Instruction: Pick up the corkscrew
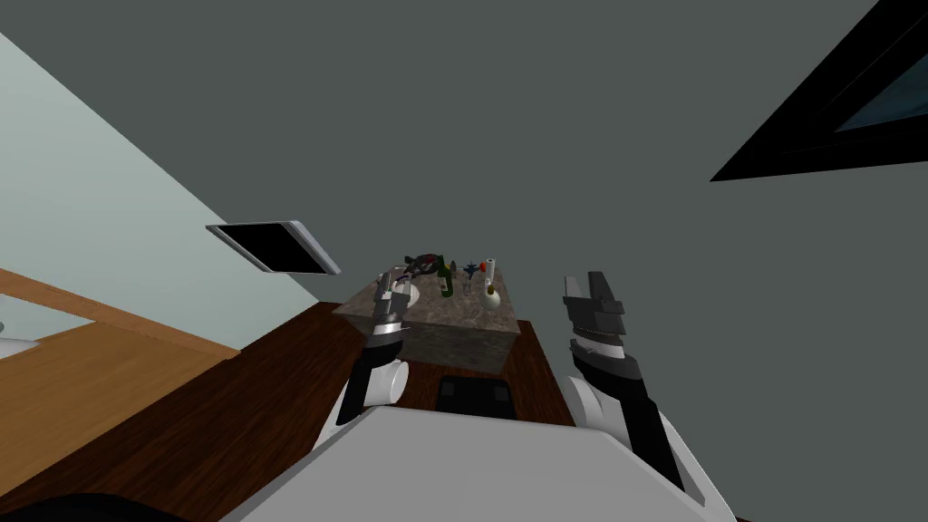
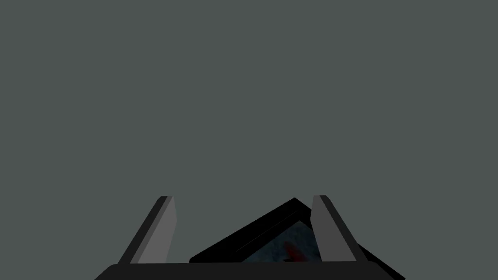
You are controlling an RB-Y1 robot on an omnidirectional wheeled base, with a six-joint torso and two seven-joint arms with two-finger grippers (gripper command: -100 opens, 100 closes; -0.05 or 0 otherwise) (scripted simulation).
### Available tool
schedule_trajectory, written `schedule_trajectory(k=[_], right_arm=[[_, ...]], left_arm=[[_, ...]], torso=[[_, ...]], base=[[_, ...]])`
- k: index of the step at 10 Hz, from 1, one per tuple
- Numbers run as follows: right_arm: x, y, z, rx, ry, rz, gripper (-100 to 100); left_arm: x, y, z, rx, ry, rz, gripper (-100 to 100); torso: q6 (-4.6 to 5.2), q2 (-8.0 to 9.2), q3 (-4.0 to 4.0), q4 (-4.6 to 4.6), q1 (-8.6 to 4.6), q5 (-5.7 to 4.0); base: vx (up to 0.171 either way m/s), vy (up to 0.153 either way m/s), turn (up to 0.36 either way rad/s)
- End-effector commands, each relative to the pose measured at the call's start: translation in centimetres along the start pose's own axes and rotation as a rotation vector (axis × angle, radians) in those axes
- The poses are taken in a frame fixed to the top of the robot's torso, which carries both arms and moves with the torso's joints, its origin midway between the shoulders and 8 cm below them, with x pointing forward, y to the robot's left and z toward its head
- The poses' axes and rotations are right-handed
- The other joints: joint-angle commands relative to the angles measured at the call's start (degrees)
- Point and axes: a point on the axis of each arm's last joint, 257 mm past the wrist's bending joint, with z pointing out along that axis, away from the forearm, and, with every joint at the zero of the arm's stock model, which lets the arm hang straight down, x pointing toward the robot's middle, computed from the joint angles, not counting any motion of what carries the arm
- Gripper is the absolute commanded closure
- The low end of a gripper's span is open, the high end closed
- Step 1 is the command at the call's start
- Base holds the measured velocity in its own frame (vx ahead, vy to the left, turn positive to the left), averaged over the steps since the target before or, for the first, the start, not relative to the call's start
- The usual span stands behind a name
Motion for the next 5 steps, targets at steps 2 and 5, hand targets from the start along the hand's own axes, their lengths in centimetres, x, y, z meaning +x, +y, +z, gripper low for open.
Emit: schedule_trajectory(k=[2, 5], right_arm=[[0.0, 0.0, 0.0, 0.0, 0.0, 0.0, 0], [0.0, 0.0, 0.0, 0.0, 0.0, 0.0, 0]], left_arm=[[0.3, 1.1, 1.3, -0.02, 0.048, 0.056, -100], [-0.3, 3.7, 3.2, -0.074, 0.082, 0.134, -100]], torso=[[0.02, 0.08, 0.04, 0.01, -0.03, -0.01], [0.02, 0.3, 0.17, 0.06, -0.07, -0.02]], base=[[-0.049, -0.016, -0.082], [-0.087, -0.021, -0.108]])
